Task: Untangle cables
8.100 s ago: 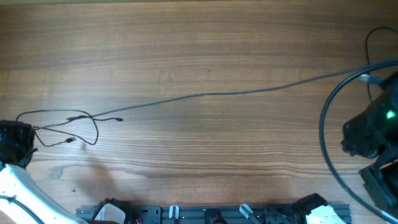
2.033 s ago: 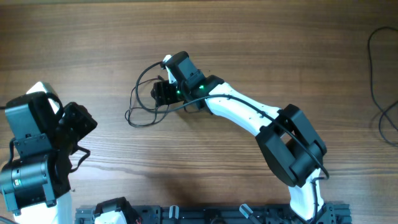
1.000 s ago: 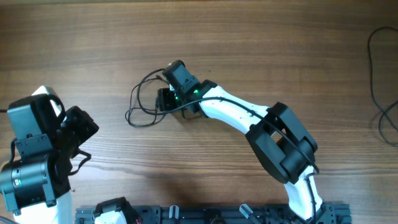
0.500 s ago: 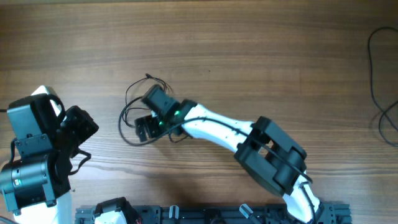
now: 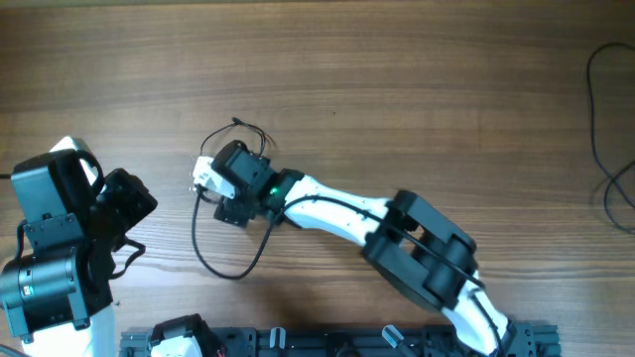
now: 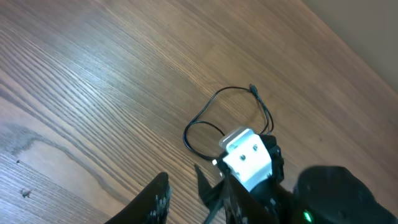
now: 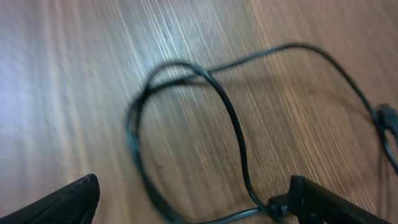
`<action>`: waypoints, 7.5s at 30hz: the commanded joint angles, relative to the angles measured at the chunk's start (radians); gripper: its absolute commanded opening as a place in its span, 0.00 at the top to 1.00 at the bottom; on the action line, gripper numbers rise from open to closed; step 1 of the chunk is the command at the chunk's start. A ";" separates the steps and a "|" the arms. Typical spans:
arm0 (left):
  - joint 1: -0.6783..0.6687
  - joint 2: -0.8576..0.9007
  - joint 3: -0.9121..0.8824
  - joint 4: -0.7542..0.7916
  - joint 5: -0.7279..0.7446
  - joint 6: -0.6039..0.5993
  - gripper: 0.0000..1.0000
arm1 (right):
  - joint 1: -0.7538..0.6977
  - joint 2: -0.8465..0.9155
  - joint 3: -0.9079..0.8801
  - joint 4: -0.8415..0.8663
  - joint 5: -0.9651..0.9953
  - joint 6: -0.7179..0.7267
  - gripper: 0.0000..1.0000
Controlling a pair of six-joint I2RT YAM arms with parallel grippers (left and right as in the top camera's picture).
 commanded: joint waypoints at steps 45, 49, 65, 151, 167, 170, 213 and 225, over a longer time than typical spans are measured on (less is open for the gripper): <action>0.005 0.034 0.017 0.000 0.036 -0.013 0.72 | -0.165 0.106 0.002 0.220 -0.513 0.200 0.43; 0.005 0.033 0.017 0.000 0.036 -0.013 0.72 | -0.146 0.106 0.002 0.203 -0.526 0.199 0.43; 0.005 0.033 0.017 0.000 0.039 -0.013 0.71 | -0.128 0.170 0.002 0.169 -0.519 0.195 0.96; 0.005 0.063 0.016 -0.078 0.095 -0.013 0.66 | -1.492 -0.223 0.006 -0.491 0.003 0.922 0.96; 0.005 0.109 0.016 -0.079 0.106 -0.013 0.69 | -1.455 0.040 0.006 -0.322 0.113 0.652 0.94; 0.005 0.109 0.016 -0.082 0.106 -0.013 0.69 | -1.477 0.072 0.002 -0.393 0.225 0.779 0.94; 0.005 0.109 0.016 -0.109 0.105 -0.008 0.56 | -1.300 -0.183 0.353 -0.694 -0.137 0.242 0.46; 0.005 0.109 0.016 -0.108 0.064 0.052 0.44 | -1.300 -0.843 0.352 -0.948 -0.538 0.135 0.52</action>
